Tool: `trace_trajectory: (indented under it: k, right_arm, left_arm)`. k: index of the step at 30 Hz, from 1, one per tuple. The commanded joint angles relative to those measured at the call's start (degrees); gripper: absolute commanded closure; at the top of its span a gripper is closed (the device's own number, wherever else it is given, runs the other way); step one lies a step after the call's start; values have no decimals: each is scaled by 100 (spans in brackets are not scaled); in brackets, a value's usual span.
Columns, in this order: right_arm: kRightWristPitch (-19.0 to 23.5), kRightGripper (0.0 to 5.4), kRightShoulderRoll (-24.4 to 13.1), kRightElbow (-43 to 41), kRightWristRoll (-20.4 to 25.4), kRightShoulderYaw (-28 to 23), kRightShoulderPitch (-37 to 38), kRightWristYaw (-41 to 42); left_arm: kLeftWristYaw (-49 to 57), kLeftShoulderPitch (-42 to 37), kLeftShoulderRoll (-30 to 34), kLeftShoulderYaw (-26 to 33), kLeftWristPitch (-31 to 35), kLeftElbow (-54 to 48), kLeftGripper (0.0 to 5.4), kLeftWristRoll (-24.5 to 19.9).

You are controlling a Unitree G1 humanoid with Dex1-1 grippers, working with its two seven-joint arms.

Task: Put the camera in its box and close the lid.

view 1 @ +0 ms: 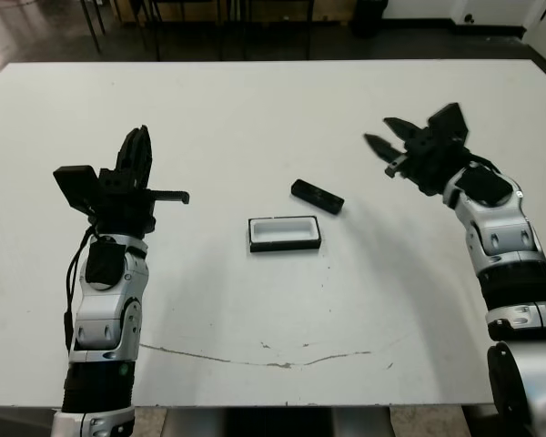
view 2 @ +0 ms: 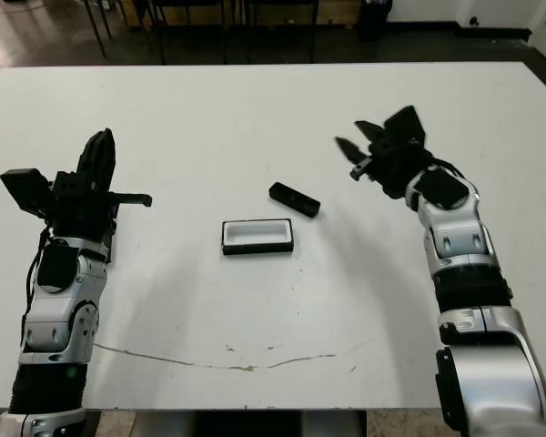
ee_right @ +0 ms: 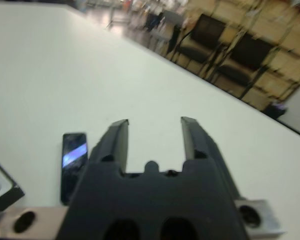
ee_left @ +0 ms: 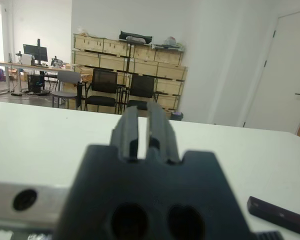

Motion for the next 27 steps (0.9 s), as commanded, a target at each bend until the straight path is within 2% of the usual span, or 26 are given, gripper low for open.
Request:
trace_trajectory:
  k: [1, 7, 13, 27]
  right_arm:
    - [57, 257, -77, 489, -90, 163, -195, 450]
    - [173, 127, -17, 1096, 101, 139, -458, 1223]
    - [65, 2, 35, 1290, 235, 62, -482, 1587]
    - [119, 2, 205, 1647, 207, -15, -629, 1617]
  left_arm:
    - [5, 119, 70, 8, 37, -1, 540, 69]
    - [-25, 124, 77, -1, -10, 31, 540, 103]
    - [-6, 132, 79, -5, -34, 39, 540, 180]
    - [-12, 111, 65, -27, -46, 67, 540, 223]
